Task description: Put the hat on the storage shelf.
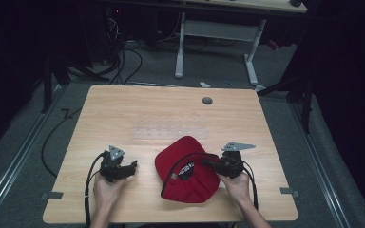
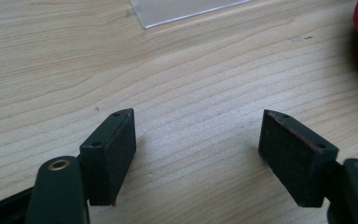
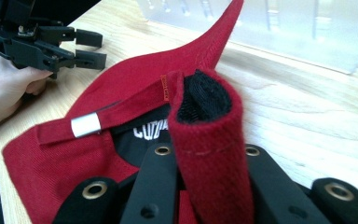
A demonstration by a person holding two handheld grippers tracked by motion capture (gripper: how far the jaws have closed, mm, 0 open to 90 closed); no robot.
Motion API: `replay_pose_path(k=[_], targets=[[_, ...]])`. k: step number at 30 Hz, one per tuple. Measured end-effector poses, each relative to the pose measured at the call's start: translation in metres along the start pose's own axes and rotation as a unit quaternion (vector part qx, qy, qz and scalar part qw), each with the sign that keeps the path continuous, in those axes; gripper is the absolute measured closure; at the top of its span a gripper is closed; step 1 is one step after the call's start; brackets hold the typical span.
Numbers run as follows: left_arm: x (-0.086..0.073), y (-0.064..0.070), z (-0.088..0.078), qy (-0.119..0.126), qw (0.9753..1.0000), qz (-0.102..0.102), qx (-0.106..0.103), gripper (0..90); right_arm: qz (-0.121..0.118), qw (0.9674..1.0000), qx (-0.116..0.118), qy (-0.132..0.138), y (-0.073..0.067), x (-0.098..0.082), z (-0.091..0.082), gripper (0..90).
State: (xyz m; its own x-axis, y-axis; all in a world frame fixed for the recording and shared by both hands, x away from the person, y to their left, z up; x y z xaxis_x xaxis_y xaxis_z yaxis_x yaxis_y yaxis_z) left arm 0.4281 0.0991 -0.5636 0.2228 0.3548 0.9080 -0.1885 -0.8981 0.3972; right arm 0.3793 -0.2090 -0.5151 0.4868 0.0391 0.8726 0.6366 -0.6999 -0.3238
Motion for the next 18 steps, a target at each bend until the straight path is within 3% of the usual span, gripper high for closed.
replay_pose_path(k=[9, 15, 16, 18], targets=[[-0.003, 0.015, -0.008, -0.004, 0.9992, 0.016, -0.036, 27.2, 0.016, 0.9998, -0.004, 0.012, 0.007, 0.005, -0.014, 84.5], [0.001, 0.038, -0.022, 0.003, 0.9960, 0.030, -0.084, 25.2, 0.021, 0.9996, -0.007, 0.019, 0.010, 0.010, -0.021, 84.6], [0.001, 0.038, -0.022, 0.003, 0.9960, 0.030, -0.084, 24.9, 0.021, 0.9996, -0.007, 0.019, 0.010, 0.010, -0.021, 84.6], [0.001, 0.050, -0.028, 0.003, 0.9937, 0.039, -0.105, 23.9, 0.022, 0.9995, -0.005, 0.023, 0.011, 0.014, -0.024, 84.6]])
Point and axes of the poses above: each handheld gripper's, and its own axes: z roughly forward along the jaws, x roughly out of its top, y roughly to its right, the point moved 5 cm from there along z, roughly forward along the jaws, and after that the axes turned 14 degrees about y, right-handed, at the moved point
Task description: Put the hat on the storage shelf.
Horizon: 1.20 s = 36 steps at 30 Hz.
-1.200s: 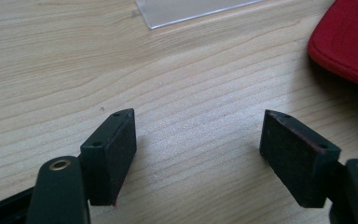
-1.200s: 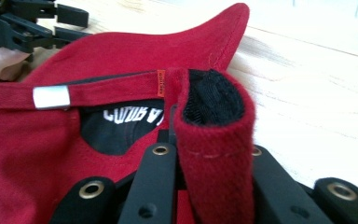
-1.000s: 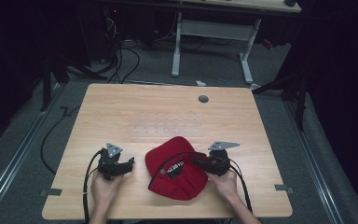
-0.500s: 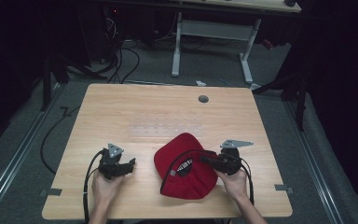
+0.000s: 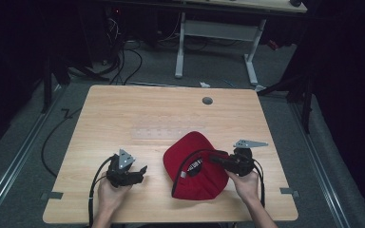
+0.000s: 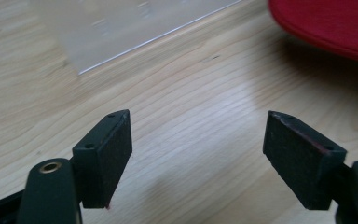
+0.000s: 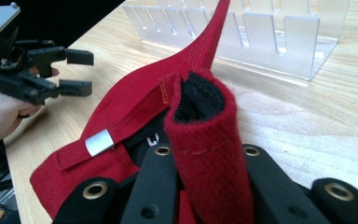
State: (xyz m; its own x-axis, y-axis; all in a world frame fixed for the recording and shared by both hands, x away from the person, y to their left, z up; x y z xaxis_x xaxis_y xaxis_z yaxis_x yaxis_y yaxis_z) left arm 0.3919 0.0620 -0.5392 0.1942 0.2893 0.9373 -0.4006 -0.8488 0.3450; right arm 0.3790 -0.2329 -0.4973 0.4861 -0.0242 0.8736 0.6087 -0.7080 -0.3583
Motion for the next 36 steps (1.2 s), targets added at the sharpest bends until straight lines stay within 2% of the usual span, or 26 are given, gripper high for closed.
replay_pose_path(k=[5, 10, 14, 25, 30, 32, 36], targets=[[-0.002, 0.020, -0.004, -0.005, 0.9992, 0.018, -0.034, 23.0, 0.008, 1.0000, 0.004, 0.003, 0.001, 0.006, -0.003, 84.6], [-0.004, 0.039, -0.006, -0.009, 0.9976, 0.029, -0.062, 21.9, 0.004, 1.0000, 0.002, 0.002, 0.001, 0.012, -0.004, 84.6], [-0.005, 0.051, -0.006, -0.008, 0.9962, 0.036, -0.079, 21.6, 0.011, 0.9999, 0.007, 0.000, 0.000, 0.016, -0.003, 84.6], [-0.004, 0.069, -0.003, -0.007, 0.9933, 0.046, -0.105, 19.6, 0.017, 0.9996, 0.021, -0.003, -0.005, 0.025, 0.002, 84.6], [-0.001, 0.076, 0.001, -0.008, 0.9910, 0.067, -0.116, 19.1, 0.020, 0.9994, 0.025, -0.013, -0.008, 0.028, 0.007, 84.6], [0.001, 0.077, 0.001, -0.007, 0.9905, 0.068, -0.119, 19.1, 0.028, 0.9992, 0.026, -0.015, -0.009, 0.030, 0.008, 84.6], [0.001, 0.079, 0.002, -0.008, 0.9897, 0.075, -0.122, 19.2, 0.028, 0.9990, 0.025, -0.023, -0.009, 0.031, 0.009, 84.5]])
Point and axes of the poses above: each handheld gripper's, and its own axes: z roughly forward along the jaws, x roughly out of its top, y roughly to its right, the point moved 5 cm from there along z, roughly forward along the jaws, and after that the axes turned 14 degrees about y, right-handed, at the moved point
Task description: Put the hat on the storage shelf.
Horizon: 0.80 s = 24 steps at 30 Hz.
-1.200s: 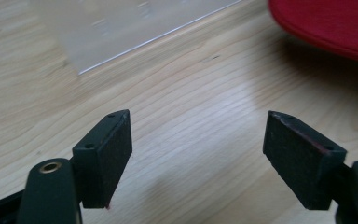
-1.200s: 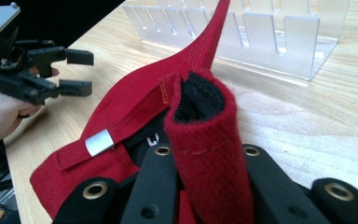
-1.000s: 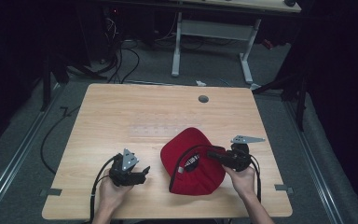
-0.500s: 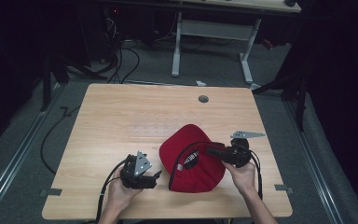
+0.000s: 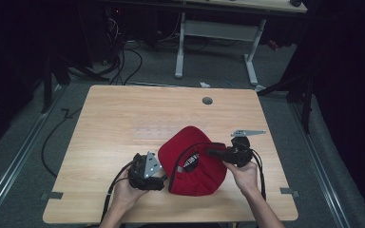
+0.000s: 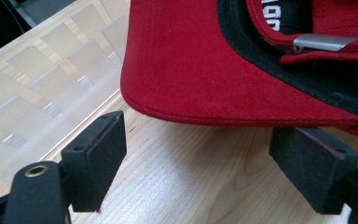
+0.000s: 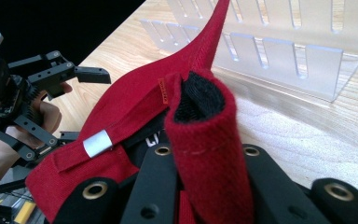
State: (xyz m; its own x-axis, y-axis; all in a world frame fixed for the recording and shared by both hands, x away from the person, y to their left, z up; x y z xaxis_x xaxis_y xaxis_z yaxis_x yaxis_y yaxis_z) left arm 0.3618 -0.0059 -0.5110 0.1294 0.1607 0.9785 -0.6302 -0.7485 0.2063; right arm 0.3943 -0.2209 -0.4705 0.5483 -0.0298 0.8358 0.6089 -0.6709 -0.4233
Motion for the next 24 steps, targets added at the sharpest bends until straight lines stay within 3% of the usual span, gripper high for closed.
replay_pose_path(k=[11, 19, 24], targets=[[-0.0032, 0.0038, 0.0003, -0.003, 0.9999, 0.014, -0.008, 21.1, 0.010, 0.9998, 0.000, -0.017, -0.0025, -0.0035, 0.0058, 84.4], [-0.0095, 0.0048, 0.0009, -0.014, 0.9992, 0.037, -0.008, 31.1, 0.001, 0.9999, 0.004, -0.015, -0.0069, -0.0013, 0.0071, 84.3], [-0.0064, 0.0050, 0.0011, -0.006, 0.9994, 0.034, -0.005, 33.8, 0.005, 0.9999, 0.003, -0.014, -0.0079, -0.0007, 0.0069, 84.2]])
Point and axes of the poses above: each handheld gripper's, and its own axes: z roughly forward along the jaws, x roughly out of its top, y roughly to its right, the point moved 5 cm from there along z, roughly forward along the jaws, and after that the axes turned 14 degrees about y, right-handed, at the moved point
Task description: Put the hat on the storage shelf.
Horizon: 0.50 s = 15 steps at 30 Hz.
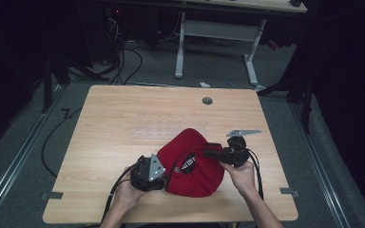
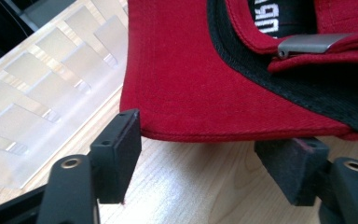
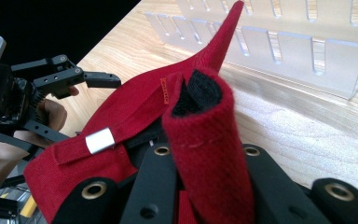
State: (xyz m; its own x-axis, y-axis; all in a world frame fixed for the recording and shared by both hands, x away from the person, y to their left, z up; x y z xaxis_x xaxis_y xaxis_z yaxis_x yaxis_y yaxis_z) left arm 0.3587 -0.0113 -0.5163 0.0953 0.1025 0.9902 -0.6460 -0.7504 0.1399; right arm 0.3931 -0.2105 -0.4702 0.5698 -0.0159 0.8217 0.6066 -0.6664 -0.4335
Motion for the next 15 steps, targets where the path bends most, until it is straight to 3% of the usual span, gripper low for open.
replay_pose_path(k=[8, 10, 13, 15], targets=[[-0.0007, 0.0021, 0.0013, -0.002, 1.0000, 0.006, 0.004, 36.9, 0.007, 1.0000, 0.001, 0.000, -0.0012, 0.0017, 0.0000, 84.1], [0.0015, 0.0005, -0.0004, 0.008, 0.9999, 0.007, 0.008, 46.6, 0.009, 1.0000, 0.001, 0.002, -0.0022, 0.0016, 0.0002, 84.2], [0.0061, -0.0033, -0.0006, 0.013, 0.9999, 0.000, 0.010, 50.9, 0.009, 1.0000, 0.001, 0.000, -0.0017, 0.0018, 0.0017, 84.2], [0.0064, -0.0031, -0.0006, 0.013, 0.9998, 0.012, 0.012, 50.7, 0.013, 0.9999, 0.000, -0.002, -0.0018, 0.0015, 0.0033, 84.2]])
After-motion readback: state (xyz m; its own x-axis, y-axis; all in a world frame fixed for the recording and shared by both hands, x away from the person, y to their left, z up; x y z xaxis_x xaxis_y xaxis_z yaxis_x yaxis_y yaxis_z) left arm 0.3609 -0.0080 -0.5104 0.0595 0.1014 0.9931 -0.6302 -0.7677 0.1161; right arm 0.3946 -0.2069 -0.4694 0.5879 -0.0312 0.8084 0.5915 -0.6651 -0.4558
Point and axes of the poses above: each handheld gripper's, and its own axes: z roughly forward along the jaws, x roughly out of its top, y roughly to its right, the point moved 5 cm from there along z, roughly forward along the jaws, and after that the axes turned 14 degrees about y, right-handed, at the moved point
